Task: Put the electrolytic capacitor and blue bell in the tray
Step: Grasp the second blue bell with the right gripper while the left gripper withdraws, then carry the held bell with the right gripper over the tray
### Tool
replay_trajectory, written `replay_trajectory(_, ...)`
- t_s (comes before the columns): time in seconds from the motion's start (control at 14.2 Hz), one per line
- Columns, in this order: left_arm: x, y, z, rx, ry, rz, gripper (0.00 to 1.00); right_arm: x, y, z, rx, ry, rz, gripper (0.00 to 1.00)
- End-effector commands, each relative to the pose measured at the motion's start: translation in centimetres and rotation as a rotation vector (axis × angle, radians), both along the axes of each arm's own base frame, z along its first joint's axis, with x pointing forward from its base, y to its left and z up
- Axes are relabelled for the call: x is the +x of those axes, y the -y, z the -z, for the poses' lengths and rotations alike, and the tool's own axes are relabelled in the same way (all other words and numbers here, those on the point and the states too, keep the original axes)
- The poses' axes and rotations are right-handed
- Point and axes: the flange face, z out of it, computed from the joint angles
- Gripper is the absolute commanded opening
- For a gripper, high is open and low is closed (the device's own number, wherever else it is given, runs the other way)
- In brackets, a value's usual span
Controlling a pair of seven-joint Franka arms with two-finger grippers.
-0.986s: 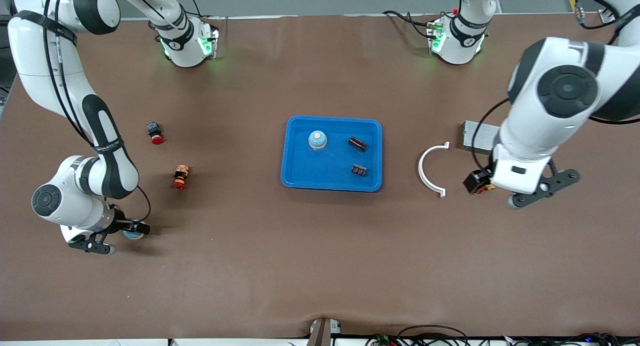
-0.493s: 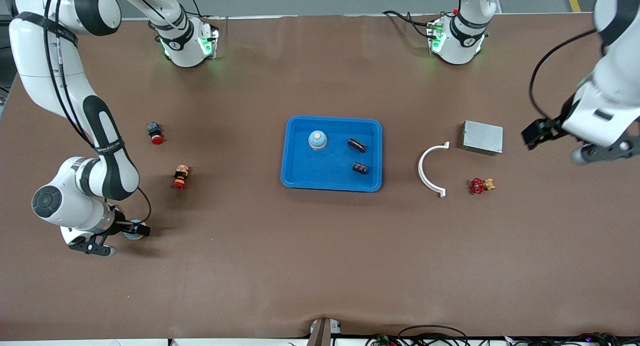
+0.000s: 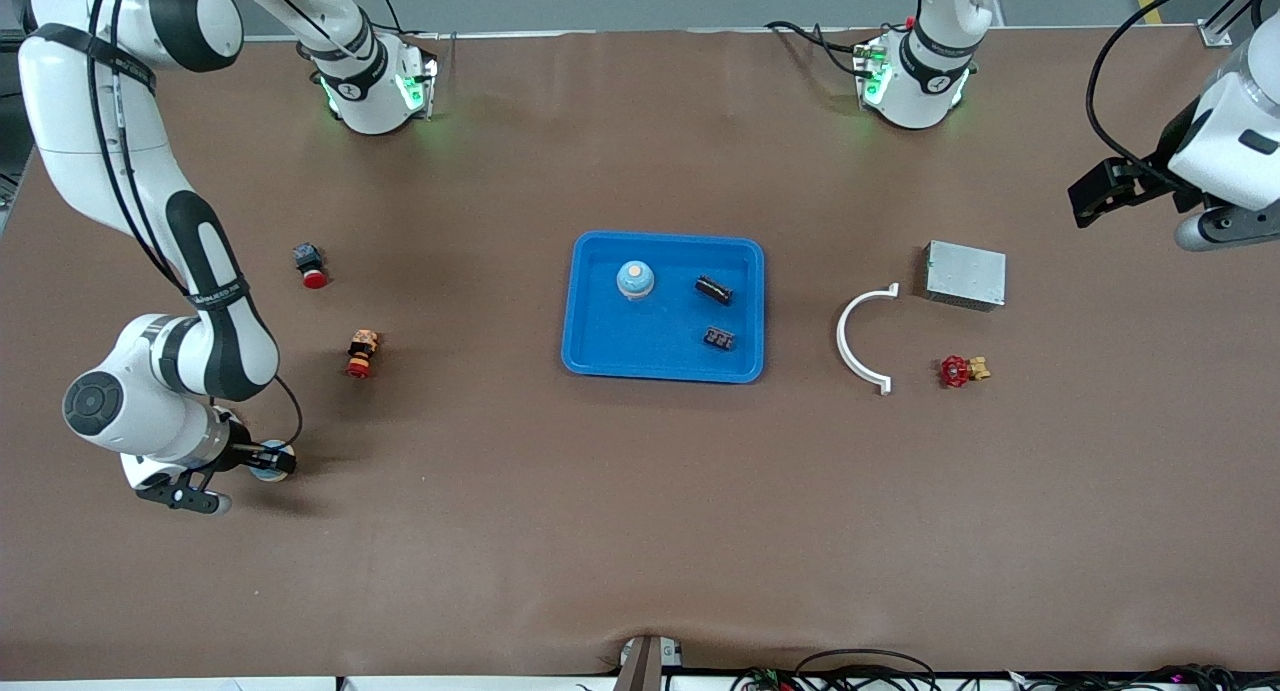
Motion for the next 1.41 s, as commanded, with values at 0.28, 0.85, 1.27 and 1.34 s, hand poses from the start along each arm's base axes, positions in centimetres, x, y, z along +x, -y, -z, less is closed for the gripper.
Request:
replay_trajectory(0.28, -2.6, -2.6, 0.0, -0.055, 0.063, 0.048, 1.0, 1.0, -6.2, -2.5, 0.026, -0.039, 0.136, 0.0)
replay_trajectory(0.85, 0.0, -2.5, 0.8, -0.074, 0.083, 0.065, 1.0, -1.6, -27.3, -7.9, 0.051, -0.044, 0.445, 0.0)
replay_trajectory(1.27, 0.1, -2.3, 1.1, -0.076, 0.084, 0.071, 1.0, -9.4, -41.1, -11.8, 0.047, -0.068, 0.558, 0.0)
replay_trajectory(1.34, 0.2, -2.2, 1.2, -0.076, 0.086, 0.075, 1.0, -10.6, -42.4, -12.2, 0.046, -0.07, 0.579, 0.0)
